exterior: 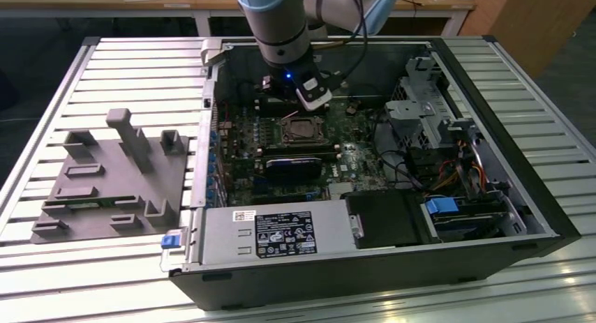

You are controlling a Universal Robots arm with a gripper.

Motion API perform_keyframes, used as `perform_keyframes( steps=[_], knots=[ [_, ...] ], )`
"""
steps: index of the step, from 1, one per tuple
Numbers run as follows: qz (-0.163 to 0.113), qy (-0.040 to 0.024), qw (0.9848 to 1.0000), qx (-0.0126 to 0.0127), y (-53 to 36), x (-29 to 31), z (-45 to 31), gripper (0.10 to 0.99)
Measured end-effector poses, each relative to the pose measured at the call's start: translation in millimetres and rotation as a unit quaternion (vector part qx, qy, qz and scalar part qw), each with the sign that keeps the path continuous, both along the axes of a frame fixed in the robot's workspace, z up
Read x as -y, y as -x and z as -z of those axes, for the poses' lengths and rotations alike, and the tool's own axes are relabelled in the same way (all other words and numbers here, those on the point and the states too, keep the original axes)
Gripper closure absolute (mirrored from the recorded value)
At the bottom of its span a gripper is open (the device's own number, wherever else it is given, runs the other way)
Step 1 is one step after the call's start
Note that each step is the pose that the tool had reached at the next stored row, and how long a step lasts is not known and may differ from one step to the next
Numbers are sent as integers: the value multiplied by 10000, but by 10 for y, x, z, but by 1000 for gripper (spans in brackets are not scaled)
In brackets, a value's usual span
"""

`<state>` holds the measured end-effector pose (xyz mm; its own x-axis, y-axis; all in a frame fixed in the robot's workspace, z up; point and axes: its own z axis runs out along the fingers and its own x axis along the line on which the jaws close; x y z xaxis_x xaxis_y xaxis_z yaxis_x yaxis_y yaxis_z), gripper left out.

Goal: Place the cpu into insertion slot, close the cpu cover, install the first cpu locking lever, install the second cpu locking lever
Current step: 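Install the first cpu locking lever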

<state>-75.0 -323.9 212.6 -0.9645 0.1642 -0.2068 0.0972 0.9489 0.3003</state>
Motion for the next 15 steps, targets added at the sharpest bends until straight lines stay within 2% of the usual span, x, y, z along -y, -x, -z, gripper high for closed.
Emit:
perform_keyframes(
  steps=[3, 6, 9, 15],
  knots=[
    [0, -58, 10000, -1, 0, 0, 3, 980],
    [0, -90, 10000, 0, 0, 0, 4, 980],
    [0, -184, 9998, -1, 0, 0, 6, 980],
    [0, -190, 9998, 0, 0, -1, 31, 980]
  ],
)
